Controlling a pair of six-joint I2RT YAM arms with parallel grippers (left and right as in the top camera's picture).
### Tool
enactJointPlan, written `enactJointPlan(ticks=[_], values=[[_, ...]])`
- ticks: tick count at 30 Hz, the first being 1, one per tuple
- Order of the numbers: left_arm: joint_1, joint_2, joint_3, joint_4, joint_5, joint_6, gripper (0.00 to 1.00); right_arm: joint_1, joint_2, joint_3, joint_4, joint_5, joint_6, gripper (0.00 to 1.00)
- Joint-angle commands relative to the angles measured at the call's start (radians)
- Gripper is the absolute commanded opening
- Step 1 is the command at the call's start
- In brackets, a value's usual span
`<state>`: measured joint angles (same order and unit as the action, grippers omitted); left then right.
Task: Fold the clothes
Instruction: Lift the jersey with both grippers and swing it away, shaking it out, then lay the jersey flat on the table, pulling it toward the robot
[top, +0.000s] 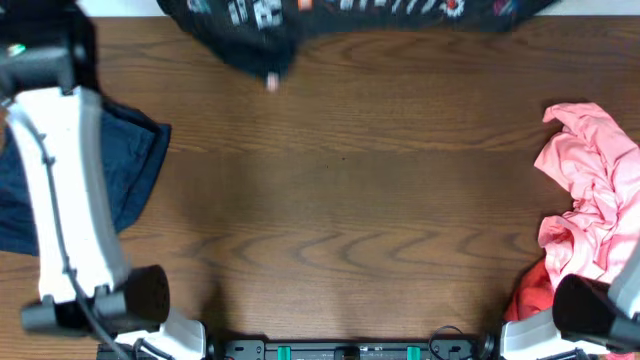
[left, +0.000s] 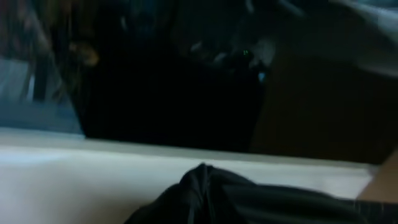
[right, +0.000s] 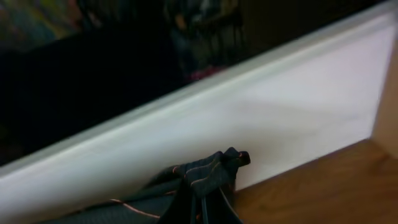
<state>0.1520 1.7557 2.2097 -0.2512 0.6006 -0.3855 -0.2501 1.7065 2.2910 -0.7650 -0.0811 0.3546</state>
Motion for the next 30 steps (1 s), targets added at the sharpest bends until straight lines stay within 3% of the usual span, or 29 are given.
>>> enactJointPlan(ticks=[1, 4, 9, 13, 17, 22, 30], values=[[0.031, -0.007, 0.03, -0.136, 0.093, -0.019, 0.06, -0.014, -0.008, 0.038, -0.101, 0.153, -0.047, 0.01], [0.028, -0.004, 0.023, -0.429, 0.124, 0.026, 0.06, -0.014, -0.002, 0.021, -0.269, 0.196, -0.053, 0.01], [0.0, 0.017, -0.041, -0.933, 0.121, 0.235, 0.07, -0.012, 0.019, -0.095, -0.537, 0.212, -0.083, 0.01], [-0.033, 0.036, -0.156, -1.127, 0.08, 0.361, 0.06, -0.012, 0.023, -0.278, -0.636, 0.212, -0.083, 0.01], [-0.061, 0.037, -0.341, -1.207, -0.031, 0.375, 0.06, -0.013, 0.023, -0.487, -0.677, 0.212, -0.09, 0.01], [-0.082, 0.035, -0.623, -1.238, -0.056, 0.406, 0.06, -0.016, 0.023, -0.717, -0.679, 0.212, -0.085, 0.01], [-0.074, -0.022, -1.036, -1.207, -0.138, 0.411, 0.06, -0.045, 0.002, -0.923, -0.711, 0.291, -0.032, 0.01]])
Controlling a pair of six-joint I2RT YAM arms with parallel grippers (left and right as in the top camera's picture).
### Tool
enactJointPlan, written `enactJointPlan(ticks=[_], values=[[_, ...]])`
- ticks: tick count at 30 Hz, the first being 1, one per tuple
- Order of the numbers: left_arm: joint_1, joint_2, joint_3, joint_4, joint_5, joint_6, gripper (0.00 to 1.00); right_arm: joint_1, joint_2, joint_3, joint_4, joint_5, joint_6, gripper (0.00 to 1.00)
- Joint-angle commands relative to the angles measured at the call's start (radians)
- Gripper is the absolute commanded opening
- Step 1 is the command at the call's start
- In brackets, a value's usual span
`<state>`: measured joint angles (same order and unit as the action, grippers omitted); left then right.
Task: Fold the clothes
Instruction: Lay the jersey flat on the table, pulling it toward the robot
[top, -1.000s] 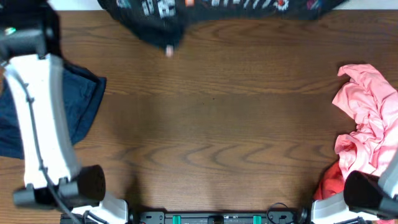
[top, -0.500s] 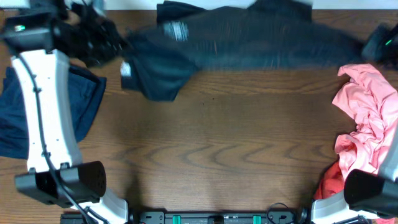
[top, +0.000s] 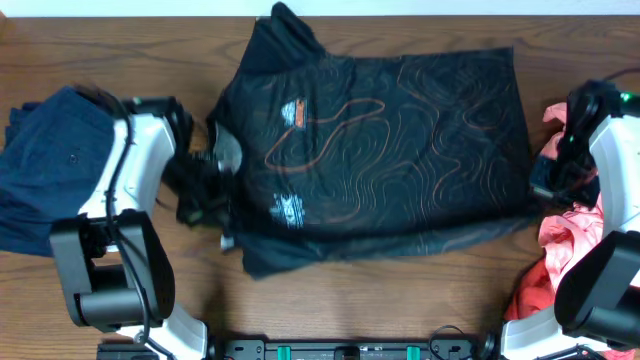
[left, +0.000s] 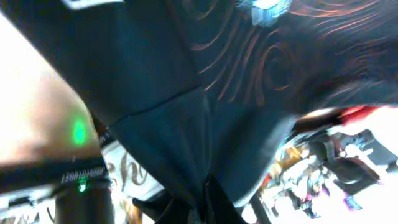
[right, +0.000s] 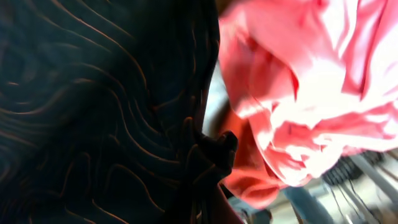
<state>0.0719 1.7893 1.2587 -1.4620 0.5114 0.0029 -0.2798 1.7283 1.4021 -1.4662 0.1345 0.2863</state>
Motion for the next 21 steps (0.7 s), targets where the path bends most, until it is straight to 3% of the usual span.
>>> enactJointPlan(ticks=[1, 10, 21], values=[[0.007, -0.076, -0.119, 0.012, -0.049, 0.022, 0.06, -0.016, -0.027, -0.045, -0.014, 0.091, 0.045, 0.01], [0.024, -0.227, -0.153, 0.158, -0.049, -0.064, 0.06, -0.014, -0.071, -0.06, 0.092, 0.09, 0.037, 0.01], [0.066, -0.206, -0.136, 0.648, -0.049, -0.253, 0.07, -0.01, -0.037, -0.113, 0.521, -0.154, -0.056, 0.01]])
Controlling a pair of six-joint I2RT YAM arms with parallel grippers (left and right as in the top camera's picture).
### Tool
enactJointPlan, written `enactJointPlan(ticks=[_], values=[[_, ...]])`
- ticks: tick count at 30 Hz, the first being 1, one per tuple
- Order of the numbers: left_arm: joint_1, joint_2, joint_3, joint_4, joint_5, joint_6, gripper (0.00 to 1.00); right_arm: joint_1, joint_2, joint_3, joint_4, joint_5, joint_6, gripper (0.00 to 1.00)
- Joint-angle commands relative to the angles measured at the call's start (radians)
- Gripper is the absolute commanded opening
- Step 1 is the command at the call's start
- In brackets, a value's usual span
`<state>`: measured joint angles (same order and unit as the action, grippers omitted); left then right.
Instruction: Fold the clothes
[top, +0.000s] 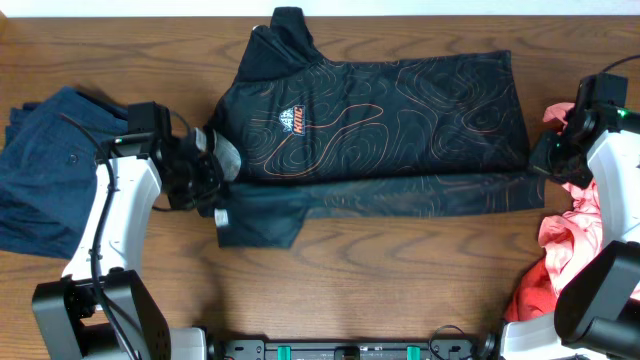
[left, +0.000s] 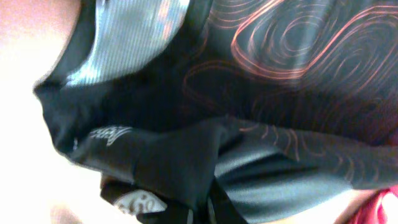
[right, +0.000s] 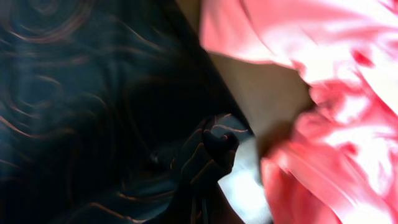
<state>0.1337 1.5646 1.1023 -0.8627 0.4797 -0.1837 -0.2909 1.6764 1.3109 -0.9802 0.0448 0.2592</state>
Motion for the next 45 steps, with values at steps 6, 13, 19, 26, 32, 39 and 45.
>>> enactJointPlan(ticks=[6, 13, 19, 26, 32, 39, 45], values=[[0.004, 0.048, 0.02, 0.265, -0.018, -0.097, 0.07, 0.027, 0.035, -0.09, 0.21, -0.076, -0.029, 0.01], [0.004, 0.091, 0.02, 0.388, -0.018, -0.111, 0.11, 0.043, 0.037, -0.137, 0.379, -0.076, -0.029, 0.02], [0.005, 0.109, 0.02, 0.45, -0.021, -0.11, 0.43, 0.05, 0.037, -0.137, 0.471, -0.079, -0.028, 0.44], [0.005, 0.111, 0.004, 0.246, -0.049, -0.099, 0.49, 0.049, 0.037, -0.138, 0.33, 0.046, -0.029, 0.54], [0.005, 0.115, -0.076, 0.254, -0.192, -0.099, 0.52, 0.049, 0.037, -0.235, 0.354, 0.08, -0.029, 0.5], [0.005, 0.115, -0.18, 0.461, -0.208, -0.1, 0.56, 0.049, 0.037, -0.407, 0.547, 0.048, -0.029, 0.49], [0.005, 0.115, -0.26, 0.568, -0.209, -0.1, 0.57, 0.049, 0.037, -0.485, 0.611, 0.048, -0.029, 0.42]])
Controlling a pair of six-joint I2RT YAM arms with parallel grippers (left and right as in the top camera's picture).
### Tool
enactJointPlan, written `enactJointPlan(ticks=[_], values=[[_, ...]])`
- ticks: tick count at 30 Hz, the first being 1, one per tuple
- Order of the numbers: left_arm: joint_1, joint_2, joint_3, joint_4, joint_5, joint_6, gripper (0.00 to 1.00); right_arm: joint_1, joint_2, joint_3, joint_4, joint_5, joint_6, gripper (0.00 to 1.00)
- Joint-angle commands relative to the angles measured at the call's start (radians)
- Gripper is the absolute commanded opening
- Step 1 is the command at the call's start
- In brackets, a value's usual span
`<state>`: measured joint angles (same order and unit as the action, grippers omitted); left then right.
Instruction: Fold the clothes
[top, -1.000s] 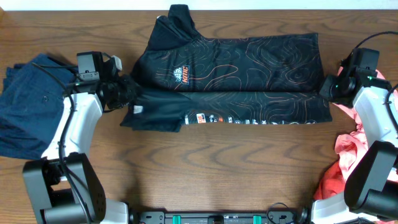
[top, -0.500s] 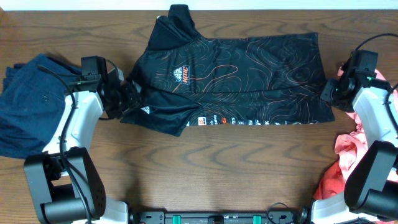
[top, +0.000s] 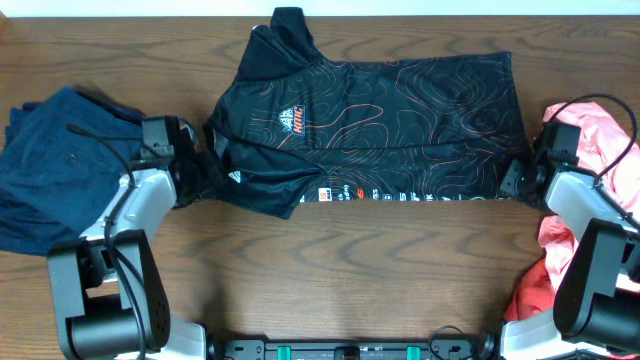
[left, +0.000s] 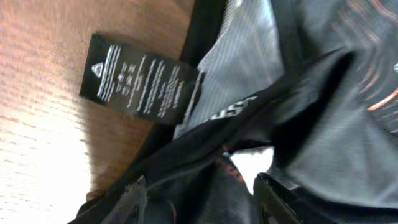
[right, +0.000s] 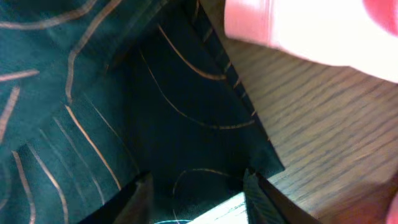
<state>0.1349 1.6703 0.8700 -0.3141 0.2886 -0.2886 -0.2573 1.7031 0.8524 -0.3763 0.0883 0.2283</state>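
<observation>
A black shirt (top: 380, 110) with orange contour lines lies flat across the far half of the table, one sleeve pointing to the back. Along its near edge runs a folded strip with white print. My left gripper (top: 197, 172) stands open at the shirt's left end. In the left wrist view the gripper (left: 200, 199) has dark cloth lying between its spread fingers, beside a black care label (left: 140, 78). My right gripper (top: 514, 180) is at the near right corner. In the right wrist view the gripper (right: 200, 196) is open over that corner (right: 186, 137).
A navy garment (top: 50, 170) lies bunched at the left edge, just behind my left arm. A pink and red garment (top: 600, 200) is heaped at the right edge, close to my right gripper. Brown wooden table (top: 350, 280) stretches in front of the shirt.
Both grippers were shut on the shirt's ends and now stand open, the cloth let go. The strip that lay out in front now sits further back, folded, with white print showing.
At first the shirt hung at the table's far edge, pinched in both shut grippers, and the middle of the table showed bare wood. Then it was spread across the table with both grippers still holding its ends. Then it lay flatter, and now it rests released.
</observation>
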Motion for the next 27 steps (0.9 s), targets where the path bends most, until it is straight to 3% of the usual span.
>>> enactJointPlan(ticks=[1, 2, 5, 10, 13, 17, 19, 22, 27], values=[[0.003, 0.01, -0.034, 0.027, -0.018, 0.006, 0.57, 0.016, 0.011, -0.034, 0.006, 0.005, 0.002, 0.41], [0.003, 0.01, -0.039, 0.029, -0.018, 0.006, 0.56, 0.015, 0.011, -0.041, 0.0, 0.005, 0.002, 0.4], [0.004, 0.01, -0.05, -0.014, -0.022, 0.006, 0.24, 0.015, 0.011, -0.047, -0.067, 0.021, 0.003, 0.38], [0.005, 0.01, -0.058, -0.153, -0.094, 0.004, 0.06, 0.013, 0.011, -0.047, -0.204, 0.069, 0.031, 0.28], [0.01, 0.009, -0.058, -0.216, -0.11, -0.001, 0.06, 0.014, 0.011, -0.047, -0.305, 0.18, 0.119, 0.28], [0.011, -0.014, -0.057, -0.223, -0.055, 0.02, 0.07, 0.014, 0.01, -0.047, -0.304, 0.193, 0.106, 0.41], [0.011, -0.041, -0.051, -0.223, -0.003, 0.026, 0.24, 0.014, 0.01, -0.047, -0.299, 0.192, 0.103, 0.47], [0.01, -0.097, -0.043, -0.224, 0.068, 0.025, 0.4, 0.014, 0.01, -0.047, -0.298, 0.19, 0.103, 0.49], [-0.021, -0.204, -0.043, -0.228, 0.138, 0.037, 0.45, 0.014, 0.01, -0.047, -0.297, 0.166, 0.087, 0.49]])
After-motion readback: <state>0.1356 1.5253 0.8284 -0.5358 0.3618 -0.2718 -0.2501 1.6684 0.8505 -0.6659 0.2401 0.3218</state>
